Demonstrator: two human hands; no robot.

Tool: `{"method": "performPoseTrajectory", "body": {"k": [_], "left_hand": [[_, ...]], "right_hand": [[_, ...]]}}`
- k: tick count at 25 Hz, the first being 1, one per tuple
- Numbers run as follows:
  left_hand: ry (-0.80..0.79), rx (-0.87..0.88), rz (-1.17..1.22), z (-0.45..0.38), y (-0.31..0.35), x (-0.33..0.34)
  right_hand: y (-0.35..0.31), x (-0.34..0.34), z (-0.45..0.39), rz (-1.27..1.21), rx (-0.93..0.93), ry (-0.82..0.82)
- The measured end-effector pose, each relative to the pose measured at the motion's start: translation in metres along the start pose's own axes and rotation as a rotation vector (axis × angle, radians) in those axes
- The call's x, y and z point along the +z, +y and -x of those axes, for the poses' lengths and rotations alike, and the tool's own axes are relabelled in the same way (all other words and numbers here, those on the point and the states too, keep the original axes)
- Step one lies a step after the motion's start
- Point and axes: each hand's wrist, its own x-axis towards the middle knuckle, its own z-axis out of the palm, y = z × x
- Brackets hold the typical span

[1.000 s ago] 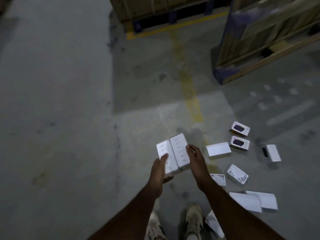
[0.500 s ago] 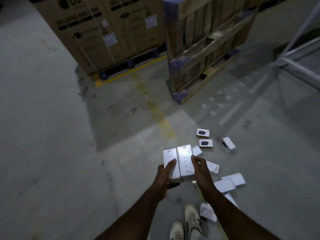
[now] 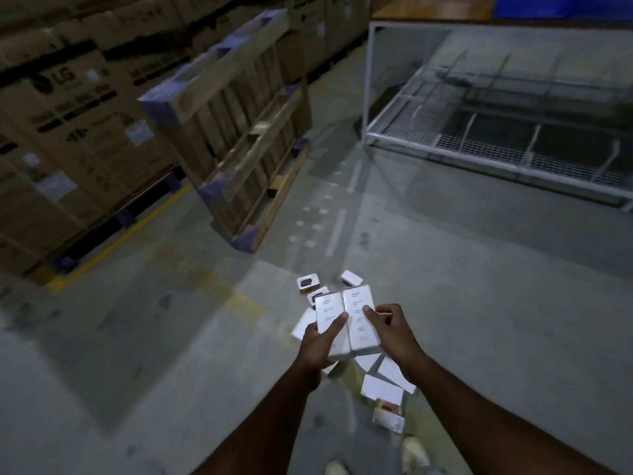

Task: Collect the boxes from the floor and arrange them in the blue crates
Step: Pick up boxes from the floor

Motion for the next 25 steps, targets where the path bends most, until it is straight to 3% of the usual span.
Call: {"method": "performPoseTrajectory", "body": {"k": [8,15,25], "left_hand": [[-0.214,0.085,-0.160,-0.025,0.020,0.150],[-0.293,0.083,-0.170,-0.042,0.035,0.314],[-0.360,0.129,-0.262,-0.087,0.083,0.465]], "right_hand": [[0.009,-0.147,-0.026,-0.089,0.011,0.159],[0.002,-0.303,-0.057,-0.142,-0.022,0.215],[-0.024,-0.437,-0.117,-0.221,-0.027,0.346]]}}
